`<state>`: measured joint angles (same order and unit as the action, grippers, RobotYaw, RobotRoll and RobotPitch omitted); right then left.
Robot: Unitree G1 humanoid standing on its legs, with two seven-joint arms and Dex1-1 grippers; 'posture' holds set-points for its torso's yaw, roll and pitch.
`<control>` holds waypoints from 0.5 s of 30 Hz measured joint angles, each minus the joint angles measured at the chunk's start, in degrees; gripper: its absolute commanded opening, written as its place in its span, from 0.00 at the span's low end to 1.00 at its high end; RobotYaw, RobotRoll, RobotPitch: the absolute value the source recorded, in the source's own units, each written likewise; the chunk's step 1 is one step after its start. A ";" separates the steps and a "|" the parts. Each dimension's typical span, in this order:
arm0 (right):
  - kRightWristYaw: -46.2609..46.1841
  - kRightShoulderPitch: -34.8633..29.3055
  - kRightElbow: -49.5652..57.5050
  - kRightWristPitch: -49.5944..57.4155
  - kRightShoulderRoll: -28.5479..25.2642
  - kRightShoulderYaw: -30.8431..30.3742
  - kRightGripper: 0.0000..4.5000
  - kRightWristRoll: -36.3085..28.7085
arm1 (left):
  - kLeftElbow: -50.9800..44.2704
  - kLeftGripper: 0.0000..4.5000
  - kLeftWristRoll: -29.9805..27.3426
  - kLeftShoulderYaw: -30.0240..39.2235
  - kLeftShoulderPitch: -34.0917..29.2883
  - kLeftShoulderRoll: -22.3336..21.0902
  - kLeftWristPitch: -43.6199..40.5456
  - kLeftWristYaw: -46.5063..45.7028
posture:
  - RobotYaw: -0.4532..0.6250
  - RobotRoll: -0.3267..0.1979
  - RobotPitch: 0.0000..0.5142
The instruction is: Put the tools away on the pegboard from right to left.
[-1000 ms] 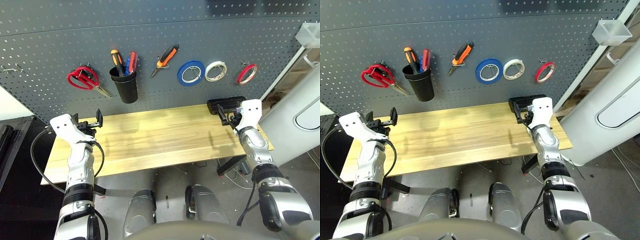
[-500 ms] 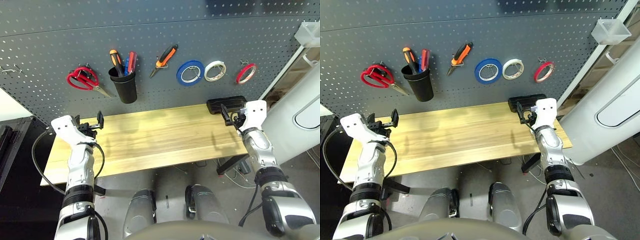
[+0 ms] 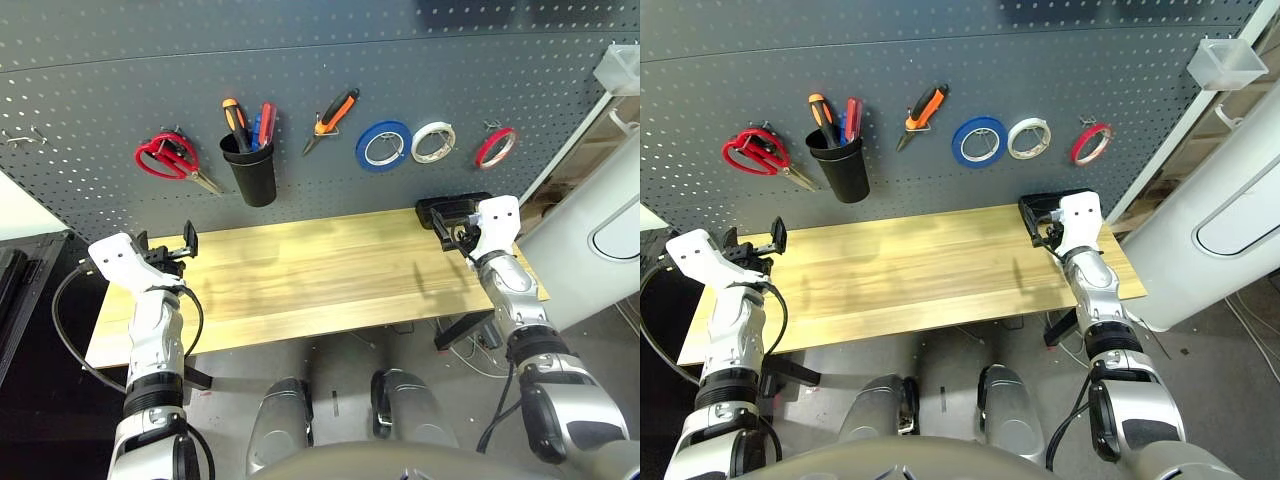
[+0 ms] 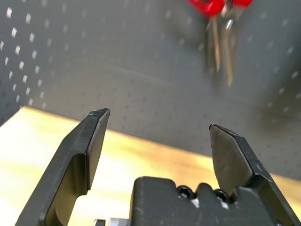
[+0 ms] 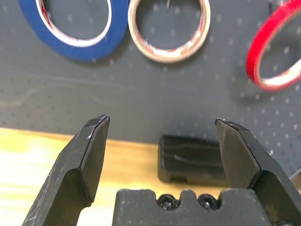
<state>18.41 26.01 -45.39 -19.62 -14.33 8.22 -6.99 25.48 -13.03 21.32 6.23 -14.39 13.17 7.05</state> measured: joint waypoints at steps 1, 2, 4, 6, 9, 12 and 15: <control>0.01 0.07 -0.21 0.00 -0.07 -0.05 1.00 0.08 | -0.39 0.99 -0.02 0.09 0.09 -0.06 0.00 -0.28 | 0.45 0.62 0.05; 0.02 0.04 -0.63 0.00 -0.08 -0.12 1.00 0.19 | -0.45 0.99 -0.03 0.19 0.40 -0.27 0.00 -0.39 | 0.45 0.62 0.05; 0.03 -0.35 -1.42 0.00 -0.07 -0.16 1.00 0.28 | -0.45 0.99 -0.03 0.38 1.12 -0.58 0.00 -0.42 | 0.44 0.62 0.05; 0.01 -0.68 -1.51 0.00 -0.07 -0.15 1.00 0.28 | -0.42 0.99 -0.03 0.44 1.34 -0.65 0.01 -0.42 | 0.44 0.62 0.04; -0.04 -0.68 -1.50 0.00 -0.08 -0.13 1.00 0.27 | -0.19 0.99 -0.02 0.39 1.35 -0.60 0.05 -0.42 | 0.44 0.62 0.04; -0.08 -0.68 -1.50 0.00 -0.10 -0.10 1.00 0.26 | 0.30 0.99 0.01 0.20 1.62 -0.33 0.30 -0.44 | 0.43 0.62 0.03; -0.10 -0.68 -1.50 0.00 -0.27 -0.10 1.00 0.25 | 0.50 0.99 0.03 0.10 2.07 -0.22 0.58 -0.46 | 0.43 0.62 0.03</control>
<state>18.31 25.33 -46.89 -19.62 -14.60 8.12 -6.73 25.97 -12.99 21.42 8.31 -14.61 13.75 6.59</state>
